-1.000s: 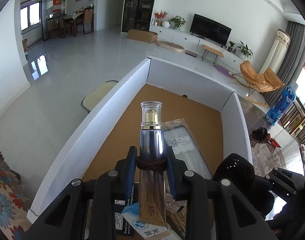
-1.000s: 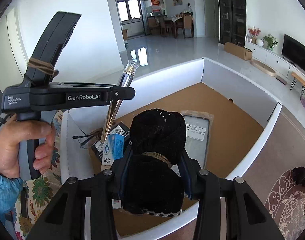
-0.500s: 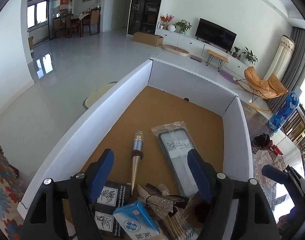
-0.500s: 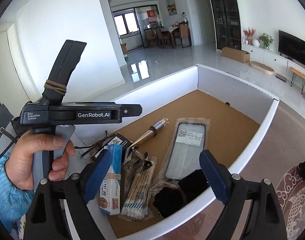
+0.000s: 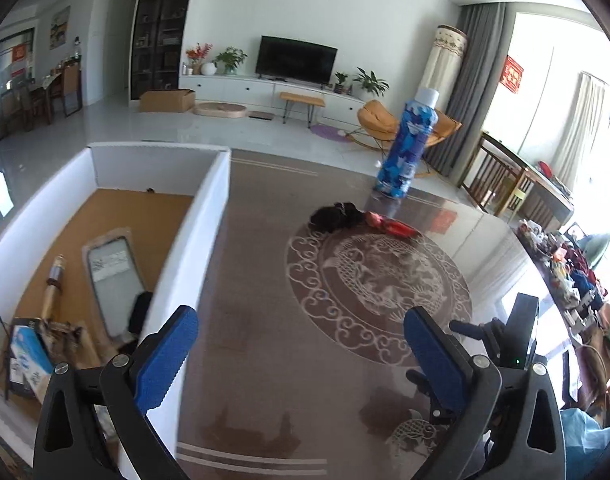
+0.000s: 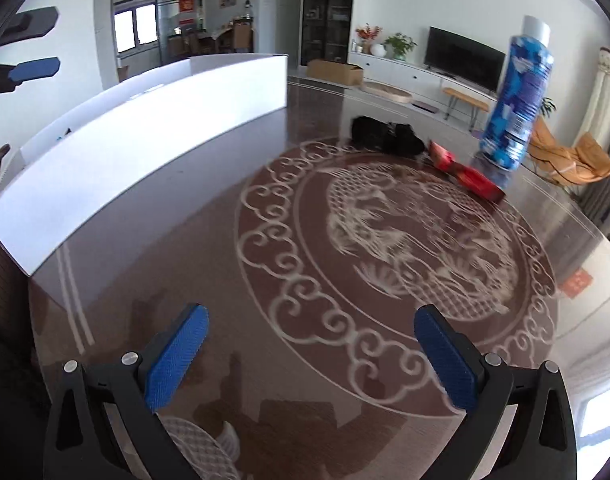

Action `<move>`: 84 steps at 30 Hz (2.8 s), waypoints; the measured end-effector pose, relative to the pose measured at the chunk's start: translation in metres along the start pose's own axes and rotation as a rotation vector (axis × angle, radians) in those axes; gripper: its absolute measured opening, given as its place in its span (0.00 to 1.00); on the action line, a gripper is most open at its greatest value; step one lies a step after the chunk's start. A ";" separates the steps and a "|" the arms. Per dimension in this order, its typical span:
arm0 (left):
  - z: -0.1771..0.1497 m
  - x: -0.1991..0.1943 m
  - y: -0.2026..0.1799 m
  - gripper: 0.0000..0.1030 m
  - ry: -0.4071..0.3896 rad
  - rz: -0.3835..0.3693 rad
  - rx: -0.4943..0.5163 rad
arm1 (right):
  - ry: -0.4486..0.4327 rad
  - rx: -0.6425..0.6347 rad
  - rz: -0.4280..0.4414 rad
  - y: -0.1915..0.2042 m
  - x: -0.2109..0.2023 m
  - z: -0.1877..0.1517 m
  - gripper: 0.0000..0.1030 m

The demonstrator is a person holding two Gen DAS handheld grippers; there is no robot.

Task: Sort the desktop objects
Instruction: 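Return both open grippers over the table toward the remaining pouches, then lower the left gripper onto the black velvet pouches and close it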

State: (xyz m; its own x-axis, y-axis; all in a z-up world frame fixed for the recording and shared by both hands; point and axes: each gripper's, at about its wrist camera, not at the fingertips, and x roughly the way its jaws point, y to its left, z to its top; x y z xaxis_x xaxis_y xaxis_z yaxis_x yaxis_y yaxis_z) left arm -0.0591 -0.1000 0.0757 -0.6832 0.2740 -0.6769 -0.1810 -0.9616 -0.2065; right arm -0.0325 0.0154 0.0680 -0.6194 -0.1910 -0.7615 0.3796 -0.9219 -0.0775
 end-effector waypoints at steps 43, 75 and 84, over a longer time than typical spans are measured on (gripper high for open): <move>-0.047 0.186 -0.074 1.00 0.233 0.091 0.225 | 0.092 0.267 -0.121 -0.074 -0.003 -0.048 1.00; 0.006 0.236 -0.060 1.00 0.287 0.001 0.338 | 0.092 0.268 -0.122 -0.074 -0.003 -0.048 1.00; 0.029 0.256 -0.049 1.00 0.254 -0.016 0.353 | 0.092 0.268 -0.122 -0.074 -0.003 -0.048 1.00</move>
State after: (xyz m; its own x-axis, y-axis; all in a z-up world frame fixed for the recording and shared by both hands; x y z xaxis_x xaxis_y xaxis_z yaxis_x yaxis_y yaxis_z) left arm -0.2457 0.0164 -0.0672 -0.4903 0.2427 -0.8371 -0.4511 -0.8925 0.0055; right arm -0.0258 0.1000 0.0450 -0.5798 -0.0532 -0.8130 0.1036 -0.9946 -0.0088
